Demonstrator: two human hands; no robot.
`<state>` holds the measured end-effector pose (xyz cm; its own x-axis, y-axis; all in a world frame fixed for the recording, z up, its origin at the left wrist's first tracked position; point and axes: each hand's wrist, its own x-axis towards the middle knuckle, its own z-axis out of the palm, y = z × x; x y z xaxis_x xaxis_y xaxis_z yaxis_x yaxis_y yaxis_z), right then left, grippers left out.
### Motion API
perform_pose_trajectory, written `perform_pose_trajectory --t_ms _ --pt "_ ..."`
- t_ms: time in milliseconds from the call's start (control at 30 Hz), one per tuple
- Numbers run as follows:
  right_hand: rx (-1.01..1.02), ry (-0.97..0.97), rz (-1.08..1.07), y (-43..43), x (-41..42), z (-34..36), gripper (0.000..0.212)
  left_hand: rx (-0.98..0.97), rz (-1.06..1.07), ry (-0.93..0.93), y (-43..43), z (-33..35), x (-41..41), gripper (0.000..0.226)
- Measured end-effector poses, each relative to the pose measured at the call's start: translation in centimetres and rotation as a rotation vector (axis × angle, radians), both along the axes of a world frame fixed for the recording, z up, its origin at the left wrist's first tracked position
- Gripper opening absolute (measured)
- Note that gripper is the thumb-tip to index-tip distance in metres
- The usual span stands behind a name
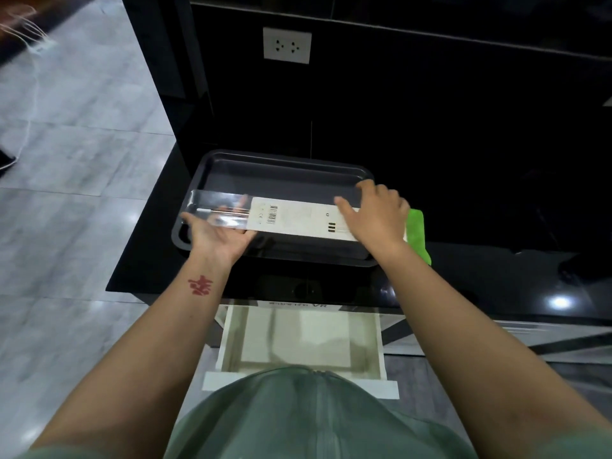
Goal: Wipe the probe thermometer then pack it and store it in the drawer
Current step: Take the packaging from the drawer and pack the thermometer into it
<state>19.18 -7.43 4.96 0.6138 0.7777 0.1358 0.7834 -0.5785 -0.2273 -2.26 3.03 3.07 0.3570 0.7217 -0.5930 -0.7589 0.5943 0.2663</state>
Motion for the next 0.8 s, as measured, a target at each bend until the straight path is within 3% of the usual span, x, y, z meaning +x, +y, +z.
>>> perform_pose_trajectory --t_ms 100,200,300,633,800 --pt "-0.013 -0.016 -0.164 -0.8 1.5 -0.5 0.061 -0.004 0.013 -0.004 0.5 0.1 -0.8 0.079" --pt "-0.052 0.182 -0.253 -1.0 2.0 -1.0 0.063 -0.008 0.001 -0.007 0.6 -0.1 -0.9 0.079" --pt "-0.018 0.315 -0.240 -0.7 1.7 -1.4 0.060 0.009 -0.045 -0.001 0.2 0.1 -0.2 0.080" --pt "-0.008 0.424 -0.181 0.2 0.4 -1.6 0.049 0.081 -0.193 0.027 -0.8 -0.9 1.8 0.098" --pt "-0.051 0.429 -0.157 0.5 0.1 -1.3 0.048 0.149 -0.212 0.060 -1.4 -0.3 2.8 0.078"
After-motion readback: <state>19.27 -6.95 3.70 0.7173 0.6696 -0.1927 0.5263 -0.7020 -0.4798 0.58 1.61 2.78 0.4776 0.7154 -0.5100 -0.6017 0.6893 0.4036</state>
